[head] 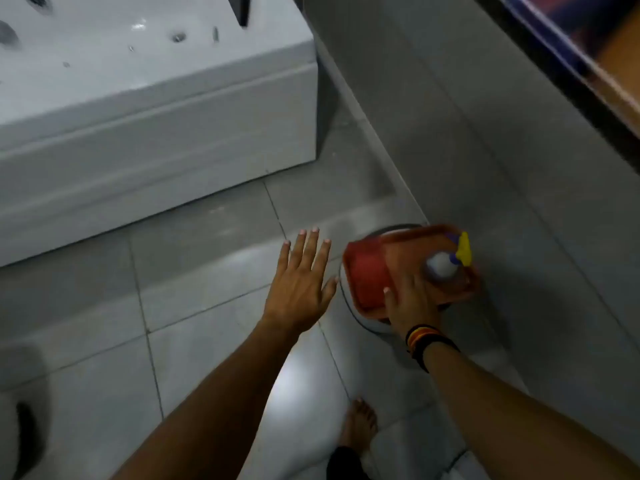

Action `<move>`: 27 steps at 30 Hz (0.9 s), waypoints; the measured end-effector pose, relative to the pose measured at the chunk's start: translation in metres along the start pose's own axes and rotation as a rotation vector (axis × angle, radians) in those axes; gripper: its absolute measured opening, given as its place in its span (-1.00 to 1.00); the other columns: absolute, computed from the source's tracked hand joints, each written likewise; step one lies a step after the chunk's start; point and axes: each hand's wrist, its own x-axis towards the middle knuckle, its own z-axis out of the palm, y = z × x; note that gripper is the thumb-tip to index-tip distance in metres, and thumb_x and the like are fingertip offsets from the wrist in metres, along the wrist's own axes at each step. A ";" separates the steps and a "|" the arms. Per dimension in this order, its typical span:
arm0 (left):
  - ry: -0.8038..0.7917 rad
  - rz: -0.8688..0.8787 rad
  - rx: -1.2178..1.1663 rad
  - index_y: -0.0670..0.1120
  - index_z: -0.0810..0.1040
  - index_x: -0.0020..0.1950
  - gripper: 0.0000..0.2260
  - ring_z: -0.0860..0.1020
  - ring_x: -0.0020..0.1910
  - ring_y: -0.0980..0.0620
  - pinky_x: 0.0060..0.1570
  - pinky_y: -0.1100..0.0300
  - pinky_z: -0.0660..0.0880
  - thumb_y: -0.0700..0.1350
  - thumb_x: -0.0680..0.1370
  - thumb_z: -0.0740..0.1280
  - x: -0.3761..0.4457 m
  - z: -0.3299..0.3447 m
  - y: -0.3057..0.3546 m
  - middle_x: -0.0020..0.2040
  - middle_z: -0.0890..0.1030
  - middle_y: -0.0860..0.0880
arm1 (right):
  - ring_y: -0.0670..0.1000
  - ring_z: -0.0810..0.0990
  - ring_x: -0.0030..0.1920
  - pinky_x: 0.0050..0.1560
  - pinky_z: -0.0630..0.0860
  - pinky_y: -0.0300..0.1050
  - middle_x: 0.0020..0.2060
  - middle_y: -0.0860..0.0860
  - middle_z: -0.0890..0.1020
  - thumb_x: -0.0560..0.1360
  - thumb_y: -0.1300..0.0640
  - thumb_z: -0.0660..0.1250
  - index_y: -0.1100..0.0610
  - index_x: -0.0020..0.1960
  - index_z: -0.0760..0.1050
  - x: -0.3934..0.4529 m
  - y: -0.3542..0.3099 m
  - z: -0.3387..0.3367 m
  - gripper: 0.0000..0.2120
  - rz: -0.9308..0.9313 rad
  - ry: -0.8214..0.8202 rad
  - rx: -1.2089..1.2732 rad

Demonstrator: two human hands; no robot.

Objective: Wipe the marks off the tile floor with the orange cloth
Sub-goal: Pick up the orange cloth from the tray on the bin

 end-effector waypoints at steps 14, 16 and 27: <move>-0.116 -0.233 -0.233 -0.16 0.50 0.48 -0.66 0.58 0.34 -0.22 0.32 -0.14 0.59 -0.09 0.73 0.21 0.176 0.157 0.051 0.39 0.60 -0.18 | 0.31 0.59 0.27 0.29 0.55 0.17 0.27 0.25 0.59 0.56 -0.09 0.42 0.23 0.32 0.48 0.135 0.102 0.111 -0.51 0.246 -0.183 0.075; -0.126 -0.264 -0.243 -0.15 0.53 0.45 -0.69 0.60 0.32 -0.21 0.32 -0.13 0.60 -0.09 0.73 0.22 0.190 0.166 0.046 0.36 0.61 -0.18 | 0.33 0.58 0.27 0.28 0.55 0.17 0.28 0.24 0.58 0.52 -0.13 0.45 0.22 0.33 0.49 0.144 0.101 0.122 -0.46 0.263 -0.135 0.037; -0.066 -0.317 -0.462 -0.20 0.71 0.18 -0.76 0.66 0.11 -0.17 0.07 0.01 0.62 -0.15 0.60 0.36 0.194 0.139 0.029 0.14 0.68 -0.19 | 0.08 0.54 -0.16 -0.20 0.37 -0.17 -0.19 0.00 0.59 0.45 0.12 0.50 0.07 -0.02 0.61 0.156 0.068 0.115 -0.87 0.459 0.005 0.532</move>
